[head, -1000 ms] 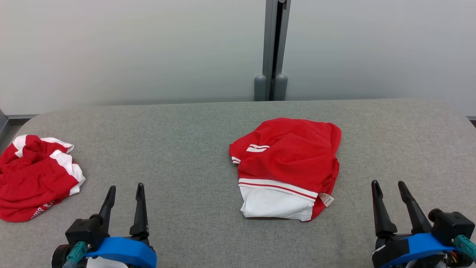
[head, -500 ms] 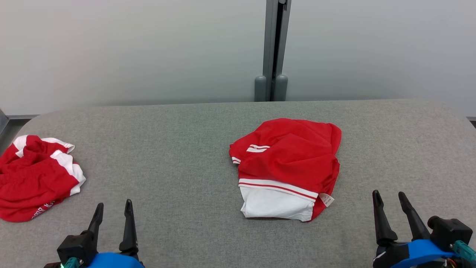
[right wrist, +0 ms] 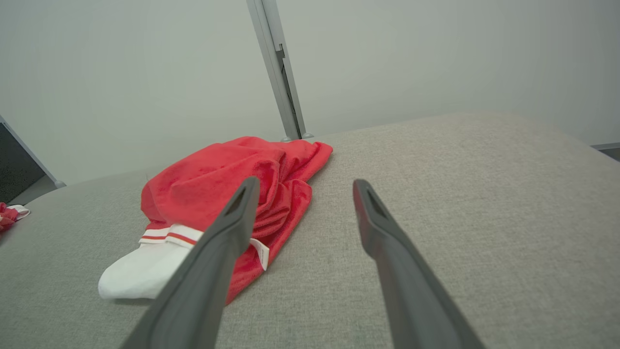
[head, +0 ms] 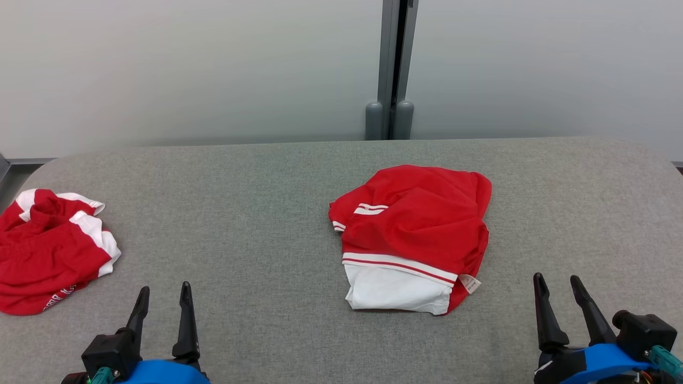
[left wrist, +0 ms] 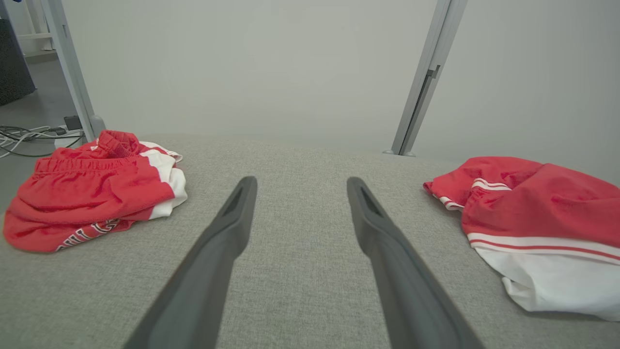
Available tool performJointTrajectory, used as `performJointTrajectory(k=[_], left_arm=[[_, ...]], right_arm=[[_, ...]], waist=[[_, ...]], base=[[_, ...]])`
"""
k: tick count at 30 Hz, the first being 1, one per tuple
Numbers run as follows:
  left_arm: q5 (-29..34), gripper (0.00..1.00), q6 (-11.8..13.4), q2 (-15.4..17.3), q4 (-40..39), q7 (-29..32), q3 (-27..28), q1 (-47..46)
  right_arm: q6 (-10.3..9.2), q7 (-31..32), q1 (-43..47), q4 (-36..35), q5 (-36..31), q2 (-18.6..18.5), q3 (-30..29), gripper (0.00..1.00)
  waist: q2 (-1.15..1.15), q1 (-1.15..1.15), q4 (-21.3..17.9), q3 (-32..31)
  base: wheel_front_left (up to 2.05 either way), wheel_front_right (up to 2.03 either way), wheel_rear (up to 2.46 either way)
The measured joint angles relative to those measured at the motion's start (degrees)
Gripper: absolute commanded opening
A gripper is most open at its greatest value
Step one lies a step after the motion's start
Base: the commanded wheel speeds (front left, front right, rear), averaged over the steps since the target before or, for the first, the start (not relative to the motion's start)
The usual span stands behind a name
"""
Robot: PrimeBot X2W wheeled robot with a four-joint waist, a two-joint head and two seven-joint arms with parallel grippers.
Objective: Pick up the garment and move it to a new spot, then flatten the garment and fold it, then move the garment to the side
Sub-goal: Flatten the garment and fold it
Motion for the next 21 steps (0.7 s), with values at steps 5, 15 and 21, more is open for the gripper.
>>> performJointTrajectory(k=[5, 15, 21], left_arm=[[-0.11, 1.0, 0.02, 0.04, -0.02, 0.0, -0.15, -0.05], [-0.53, 1.0, 0.52, 0.18, -0.46, 0.32, -0.42, -0.08], [-0.93, 1.0, 0.18, -0.73, 0.04, 2.43, -2.09, -2.87]], right_arm=[[0.0, -0.08, -0.18, 0.1, 0.08, 0.0, 0.18, 1.0], [0.0, -0.47, -0.73, 0.47, 0.22, 0.0, 0.76, 1.0], [0.0, -0.46, -1.47, 0.48, 0.24, 0.01, 1.76, 1.0]], waist=[[0.0, 0.0, 0.1, 0.43], [0.0, 0.0, -0.23, 0.89], [0.0, 0.0, -1.41, 1.95]], base=[[0.0, 0.0, 0.0], [0.0, 0.0, 0.0], [0.0, 0.0, 0.0]])
